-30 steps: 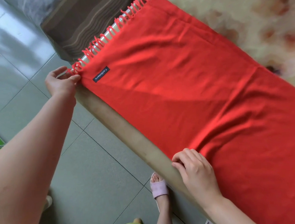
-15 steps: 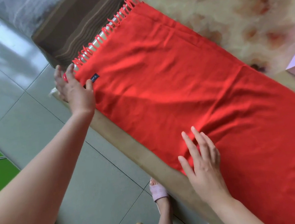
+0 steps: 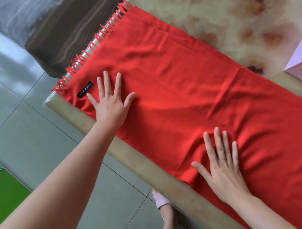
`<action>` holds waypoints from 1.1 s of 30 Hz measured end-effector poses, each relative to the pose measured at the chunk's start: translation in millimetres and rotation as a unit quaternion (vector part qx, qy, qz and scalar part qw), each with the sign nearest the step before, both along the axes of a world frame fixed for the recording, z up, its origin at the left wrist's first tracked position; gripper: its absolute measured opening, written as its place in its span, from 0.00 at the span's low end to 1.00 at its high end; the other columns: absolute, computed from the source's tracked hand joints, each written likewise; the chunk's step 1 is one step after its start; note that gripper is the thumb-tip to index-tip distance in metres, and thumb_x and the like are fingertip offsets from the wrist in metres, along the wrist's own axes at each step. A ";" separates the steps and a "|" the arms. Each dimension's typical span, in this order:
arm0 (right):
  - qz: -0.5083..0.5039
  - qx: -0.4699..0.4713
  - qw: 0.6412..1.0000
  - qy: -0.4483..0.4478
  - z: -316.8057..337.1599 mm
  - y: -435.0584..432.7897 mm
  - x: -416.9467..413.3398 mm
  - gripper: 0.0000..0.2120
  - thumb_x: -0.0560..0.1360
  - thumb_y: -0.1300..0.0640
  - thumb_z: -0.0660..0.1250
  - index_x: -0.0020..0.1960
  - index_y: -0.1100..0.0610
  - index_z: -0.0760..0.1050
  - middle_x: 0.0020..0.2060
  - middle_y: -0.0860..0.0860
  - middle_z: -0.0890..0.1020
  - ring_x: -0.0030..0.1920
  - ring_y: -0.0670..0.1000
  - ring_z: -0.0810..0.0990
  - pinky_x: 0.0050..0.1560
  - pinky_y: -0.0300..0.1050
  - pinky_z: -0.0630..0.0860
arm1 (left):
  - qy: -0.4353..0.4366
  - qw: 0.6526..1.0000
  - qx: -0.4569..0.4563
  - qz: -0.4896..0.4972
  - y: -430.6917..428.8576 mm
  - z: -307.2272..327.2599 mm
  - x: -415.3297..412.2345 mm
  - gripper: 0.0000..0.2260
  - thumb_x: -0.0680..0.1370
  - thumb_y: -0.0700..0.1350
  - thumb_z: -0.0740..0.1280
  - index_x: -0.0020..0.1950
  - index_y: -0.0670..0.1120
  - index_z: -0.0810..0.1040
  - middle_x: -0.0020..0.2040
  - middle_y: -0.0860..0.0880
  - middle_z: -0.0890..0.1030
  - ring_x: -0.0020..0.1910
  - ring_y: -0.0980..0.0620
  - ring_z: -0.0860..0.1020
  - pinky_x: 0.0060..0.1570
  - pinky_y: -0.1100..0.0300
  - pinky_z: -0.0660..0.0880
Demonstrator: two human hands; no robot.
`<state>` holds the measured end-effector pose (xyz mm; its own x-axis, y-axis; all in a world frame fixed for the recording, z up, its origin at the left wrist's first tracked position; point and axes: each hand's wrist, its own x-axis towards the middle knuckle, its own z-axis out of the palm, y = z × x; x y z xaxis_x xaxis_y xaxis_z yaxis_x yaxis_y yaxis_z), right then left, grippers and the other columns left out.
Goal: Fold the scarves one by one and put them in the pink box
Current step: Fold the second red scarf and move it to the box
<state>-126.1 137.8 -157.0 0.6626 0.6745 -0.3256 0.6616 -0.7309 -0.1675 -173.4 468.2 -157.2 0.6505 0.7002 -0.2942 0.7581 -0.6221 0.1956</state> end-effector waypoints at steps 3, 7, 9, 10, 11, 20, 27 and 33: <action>0.010 -0.025 1.000 0.001 1.1 -14.8 3.6 0.38 0.77 0.32 0.40 0.78 0.55 0.47 0.77 0.57 0.48 0.77 0.57 0.47 0.74 0.58 0.48 | 0.010 1.000 -0.002 0.008 4.7 -1.1 -1.2 0.32 0.77 0.67 0.49 0.76 0.60 0.42 0.77 0.54 0.37 0.76 0.50 0.36 0.69 0.32 0.39; 0.001 -0.045 0.999 0.009 5.2 -30.1 4.7 0.36 0.77 0.34 0.43 0.78 0.54 0.49 0.77 0.56 0.49 0.77 0.58 0.49 0.73 0.60 0.50 | 0.021 1.000 -0.004 0.020 5.2 -1.7 1.8 0.32 0.75 0.69 0.48 0.76 0.61 0.43 0.78 0.54 0.38 0.76 0.49 0.36 0.68 0.30 0.39; -0.005 -0.051 0.999 0.010 8.3 -37.2 1.6 0.38 0.76 0.33 0.45 0.78 0.55 0.50 0.77 0.56 0.50 0.77 0.58 0.50 0.72 0.61 0.51 | 0.008 0.999 0.009 0.038 2.6 2.7 7.0 0.32 0.76 0.68 0.49 0.77 0.58 0.45 0.78 0.51 0.40 0.76 0.47 0.35 0.68 0.30 0.39; -0.012 -0.049 0.999 0.011 10.4 -39.1 0.9 0.39 0.75 0.33 0.45 0.78 0.55 0.49 0.77 0.57 0.49 0.77 0.58 0.50 0.73 0.60 0.51 | -0.009 0.999 0.023 0.034 -1.2 5.5 11.6 0.32 0.77 0.66 0.50 0.78 0.56 0.46 0.78 0.49 0.40 0.76 0.46 0.36 0.68 0.31 0.38; -0.024 -0.042 0.999 0.011 12.5 -39.7 1.1 0.40 0.75 0.32 0.45 0.78 0.55 0.48 0.77 0.57 0.48 0.77 0.58 0.49 0.73 0.59 0.50 | -0.032 0.999 0.034 0.016 -8.6 8.6 17.3 0.31 0.78 0.64 0.51 0.78 0.54 0.48 0.78 0.48 0.41 0.76 0.46 0.37 0.69 0.32 0.38; 0.019 -0.054 0.998 0.020 9.1 -31.1 11.9 0.46 0.69 0.25 0.47 0.78 0.53 0.49 0.77 0.56 0.49 0.77 0.58 0.48 0.73 0.60 0.51 | -0.019 0.982 0.044 -0.183 -120.0 -15.0 27.4 0.32 0.75 0.69 0.45 0.77 0.58 0.47 0.79 0.50 0.45 0.77 0.46 0.41 0.70 0.34 0.42; 0.042 -0.089 0.993 0.060 20.4 -70.3 14.4 0.56 0.60 0.19 0.49 0.78 0.52 0.47 0.77 0.55 0.48 0.77 0.59 0.48 0.72 0.59 0.47 | 0.013 0.981 0.046 -0.189 -112.6 -5.9 31.4 0.36 0.71 0.72 0.43 0.76 0.60 0.42 0.78 0.51 0.40 0.76 0.44 0.36 0.68 0.32 0.37; -0.001 -0.030 0.996 0.079 29.9 -81.6 5.5 0.48 0.67 0.23 0.47 0.78 0.49 0.41 0.77 0.53 0.43 0.77 0.55 0.42 0.73 0.56 0.41 | -0.027 0.979 0.054 -0.194 -152.9 -4.9 10.8 0.33 0.75 0.68 0.44 0.77 0.55 0.46 0.79 0.48 0.45 0.77 0.47 0.41 0.70 0.35 0.39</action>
